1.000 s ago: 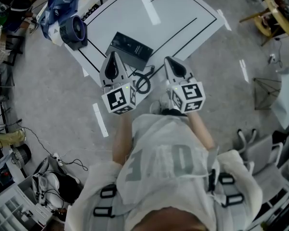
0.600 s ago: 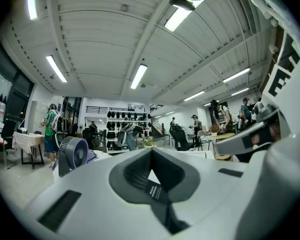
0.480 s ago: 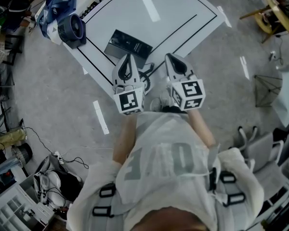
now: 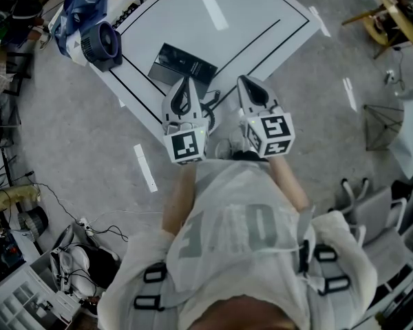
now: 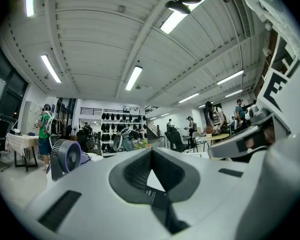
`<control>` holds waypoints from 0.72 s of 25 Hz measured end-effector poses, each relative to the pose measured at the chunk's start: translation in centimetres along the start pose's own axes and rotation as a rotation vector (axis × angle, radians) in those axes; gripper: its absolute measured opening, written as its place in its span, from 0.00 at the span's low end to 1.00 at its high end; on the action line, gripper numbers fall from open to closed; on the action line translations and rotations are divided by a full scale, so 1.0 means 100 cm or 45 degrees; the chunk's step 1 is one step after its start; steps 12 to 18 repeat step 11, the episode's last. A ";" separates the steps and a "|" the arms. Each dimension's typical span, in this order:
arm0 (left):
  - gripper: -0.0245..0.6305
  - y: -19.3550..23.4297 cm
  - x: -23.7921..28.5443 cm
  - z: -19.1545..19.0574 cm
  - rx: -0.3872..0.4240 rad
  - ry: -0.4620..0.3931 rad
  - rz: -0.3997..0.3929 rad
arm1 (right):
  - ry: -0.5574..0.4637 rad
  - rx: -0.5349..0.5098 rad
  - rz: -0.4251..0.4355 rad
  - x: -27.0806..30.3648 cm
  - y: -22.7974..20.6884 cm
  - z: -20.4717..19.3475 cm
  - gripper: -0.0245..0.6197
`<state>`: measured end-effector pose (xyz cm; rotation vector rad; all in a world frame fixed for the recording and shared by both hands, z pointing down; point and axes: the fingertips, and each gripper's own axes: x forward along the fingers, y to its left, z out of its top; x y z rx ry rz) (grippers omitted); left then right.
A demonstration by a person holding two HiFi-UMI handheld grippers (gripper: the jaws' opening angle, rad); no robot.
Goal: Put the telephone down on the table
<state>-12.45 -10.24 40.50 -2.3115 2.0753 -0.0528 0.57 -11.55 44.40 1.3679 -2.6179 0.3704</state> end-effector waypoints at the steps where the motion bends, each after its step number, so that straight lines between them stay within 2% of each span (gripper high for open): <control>1: 0.05 0.001 0.000 -0.001 -0.002 0.002 0.004 | -0.001 0.000 -0.001 0.000 0.000 0.000 0.05; 18: 0.05 0.007 0.001 -0.002 -0.003 0.014 0.027 | -0.004 -0.012 -0.002 0.002 -0.002 0.002 0.05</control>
